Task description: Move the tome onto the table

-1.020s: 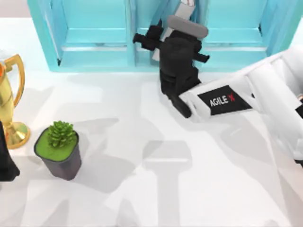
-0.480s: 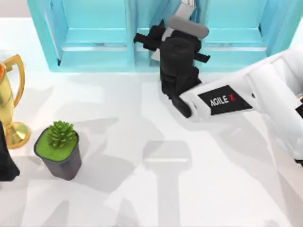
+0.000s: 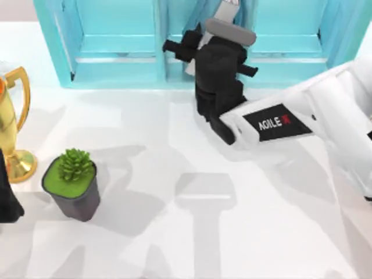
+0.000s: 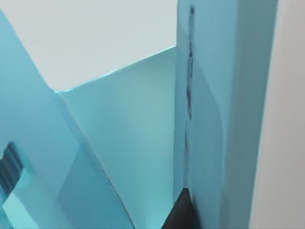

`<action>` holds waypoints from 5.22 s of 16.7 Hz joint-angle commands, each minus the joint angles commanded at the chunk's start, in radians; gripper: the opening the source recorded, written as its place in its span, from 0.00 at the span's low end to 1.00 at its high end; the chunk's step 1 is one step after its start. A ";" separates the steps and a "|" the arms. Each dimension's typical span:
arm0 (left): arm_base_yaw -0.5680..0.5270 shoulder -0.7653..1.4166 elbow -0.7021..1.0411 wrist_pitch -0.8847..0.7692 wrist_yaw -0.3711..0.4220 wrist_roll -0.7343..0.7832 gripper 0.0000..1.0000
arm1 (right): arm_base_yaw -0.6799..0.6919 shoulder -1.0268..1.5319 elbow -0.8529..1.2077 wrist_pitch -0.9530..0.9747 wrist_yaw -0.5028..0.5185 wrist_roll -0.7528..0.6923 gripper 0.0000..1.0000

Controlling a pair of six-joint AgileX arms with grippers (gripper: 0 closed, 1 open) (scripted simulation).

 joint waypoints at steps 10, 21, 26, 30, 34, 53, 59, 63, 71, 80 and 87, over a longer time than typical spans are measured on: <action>0.000 0.000 0.000 0.000 0.000 0.000 1.00 | 0.208 -0.622 -0.368 -0.258 0.207 0.009 0.00; 0.000 0.000 0.000 0.000 0.000 0.000 1.00 | 0.301 -0.851 -0.518 -0.360 0.293 0.027 0.00; 0.000 0.000 0.000 0.000 0.000 0.000 1.00 | 0.306 -0.846 -0.571 -0.310 0.257 -0.132 0.00; 0.000 0.000 0.000 0.000 0.000 0.000 1.00 | 0.306 -0.837 -0.679 -0.239 0.195 -0.447 0.00; 0.000 0.000 0.000 0.000 0.000 0.000 1.00 | 0.296 -0.842 -0.830 -0.161 0.104 -0.889 0.00; 0.000 0.000 0.000 0.000 0.000 0.000 1.00 | 0.243 -0.952 -1.206 -0.003 -0.148 -1.757 0.00; 0.000 0.000 0.000 0.000 0.000 0.000 1.00 | 0.248 -0.973 -1.216 -0.005 -0.141 -1.760 0.00; 0.000 0.000 0.000 0.000 0.000 0.000 1.00 | 0.247 -0.953 -1.217 0.006 -0.140 -1.758 0.00; 0.000 0.000 0.000 0.000 0.000 0.000 1.00 | 0.247 -0.853 -1.237 0.125 -0.139 -1.758 0.00; 0.000 0.000 0.000 0.000 0.000 0.000 1.00 | 0.245 -0.800 -1.249 0.191 -0.140 -1.755 0.08; 0.000 0.000 0.000 0.000 0.000 0.000 1.00 | 0.245 -0.800 -1.249 0.191 -0.140 -1.755 0.60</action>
